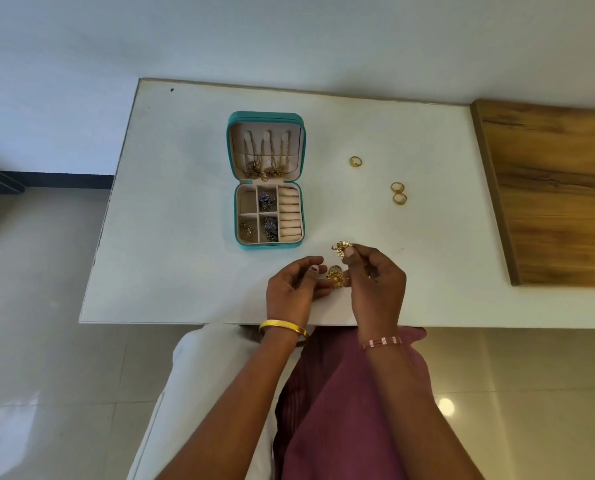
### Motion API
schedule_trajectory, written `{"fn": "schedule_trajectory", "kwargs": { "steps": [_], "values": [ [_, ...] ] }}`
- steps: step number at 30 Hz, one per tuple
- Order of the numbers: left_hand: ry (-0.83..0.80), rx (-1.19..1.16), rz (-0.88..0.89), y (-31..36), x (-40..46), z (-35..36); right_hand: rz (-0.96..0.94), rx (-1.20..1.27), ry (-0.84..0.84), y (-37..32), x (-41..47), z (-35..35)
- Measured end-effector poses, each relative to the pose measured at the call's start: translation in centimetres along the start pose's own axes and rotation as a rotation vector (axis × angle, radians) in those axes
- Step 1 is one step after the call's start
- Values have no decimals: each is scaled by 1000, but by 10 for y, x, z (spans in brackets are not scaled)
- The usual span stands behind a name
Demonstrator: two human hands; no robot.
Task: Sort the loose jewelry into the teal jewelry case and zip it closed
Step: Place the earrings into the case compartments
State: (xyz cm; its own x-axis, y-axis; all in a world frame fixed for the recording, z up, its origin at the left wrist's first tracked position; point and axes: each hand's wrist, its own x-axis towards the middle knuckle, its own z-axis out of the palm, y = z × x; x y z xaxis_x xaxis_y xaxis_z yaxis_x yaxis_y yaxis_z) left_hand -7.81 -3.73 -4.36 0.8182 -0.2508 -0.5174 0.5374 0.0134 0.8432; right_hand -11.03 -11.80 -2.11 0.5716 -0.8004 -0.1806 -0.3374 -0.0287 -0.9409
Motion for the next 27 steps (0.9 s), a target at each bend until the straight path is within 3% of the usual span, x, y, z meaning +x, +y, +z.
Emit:
{"fn": "schedule_trajectory", "kwargs": {
  "steps": [5,10,16,19,24,27],
  "values": [
    [-33,-17,18,4,-5,-3,82,-22,-65,2,-15,2],
    [-24,184,72,0,-3,-5,-82,-182,-21,9,-12,6],
    [-15,-235,-269,14,1,-9,-226,-285,-174,12,-13,6],
    [-37,-260,-274,15,1,-14,-325,-360,-211,15,-14,7],
    [-76,-282,-219,11,1,-16,-265,-250,-98,12,-9,0],
    [-61,-246,-181,9,2,-17,-183,-310,1,16,0,-7]
  ]
}}
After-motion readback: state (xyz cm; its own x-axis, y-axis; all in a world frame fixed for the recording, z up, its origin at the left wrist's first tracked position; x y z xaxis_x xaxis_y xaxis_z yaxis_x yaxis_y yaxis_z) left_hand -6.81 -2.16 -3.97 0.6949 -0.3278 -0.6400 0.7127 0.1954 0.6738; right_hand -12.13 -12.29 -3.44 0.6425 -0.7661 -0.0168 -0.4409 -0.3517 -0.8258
